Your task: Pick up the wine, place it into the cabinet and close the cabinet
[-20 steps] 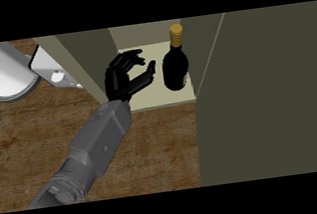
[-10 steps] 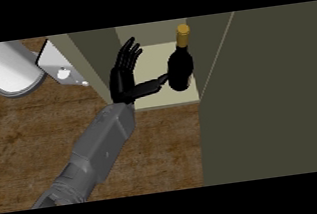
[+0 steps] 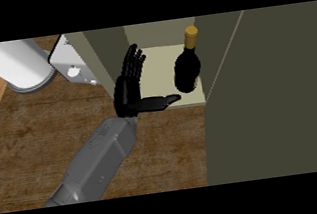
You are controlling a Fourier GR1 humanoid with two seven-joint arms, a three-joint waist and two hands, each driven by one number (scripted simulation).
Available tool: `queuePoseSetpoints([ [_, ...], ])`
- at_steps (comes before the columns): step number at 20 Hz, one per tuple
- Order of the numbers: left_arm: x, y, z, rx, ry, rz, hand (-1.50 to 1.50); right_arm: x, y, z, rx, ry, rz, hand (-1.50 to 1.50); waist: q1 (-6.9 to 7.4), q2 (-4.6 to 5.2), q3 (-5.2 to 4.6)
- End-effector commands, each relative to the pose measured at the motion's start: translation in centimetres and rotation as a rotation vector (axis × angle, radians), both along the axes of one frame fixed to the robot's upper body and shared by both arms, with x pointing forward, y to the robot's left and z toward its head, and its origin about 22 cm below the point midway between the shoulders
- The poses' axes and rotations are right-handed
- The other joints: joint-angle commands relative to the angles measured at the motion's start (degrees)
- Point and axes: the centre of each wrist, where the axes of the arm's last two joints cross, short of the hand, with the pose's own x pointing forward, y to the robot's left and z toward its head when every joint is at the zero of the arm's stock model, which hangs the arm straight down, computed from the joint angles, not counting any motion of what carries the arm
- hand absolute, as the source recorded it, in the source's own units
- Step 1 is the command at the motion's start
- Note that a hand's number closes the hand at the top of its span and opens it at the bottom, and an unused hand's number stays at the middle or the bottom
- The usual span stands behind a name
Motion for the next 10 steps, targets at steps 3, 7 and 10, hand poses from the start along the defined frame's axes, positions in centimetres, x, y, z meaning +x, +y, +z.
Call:
queuePoseSetpoints([
  [3,-3.7,1.7,2.5,0.032,-0.036,-0.109,-1.5,-0.8,0.0,0.8,-0.01,-0.002,-0.004,-1.5,0.72,-0.51,0.23],
  [7,-8.0,5.0,3.3,0.017,-0.023,-0.125,-1.5,-0.3,0.5,0.9,-0.015,-0.021,-0.009,-1.5,0.33,-0.15,0.21],
  [10,-9.9,3.6,6.7,0.012,-0.047,-0.102,-1.5,0.4,2.2,2.0,0.015,-0.02,0.019,-1.5,-0.06,0.02,0.19],
])
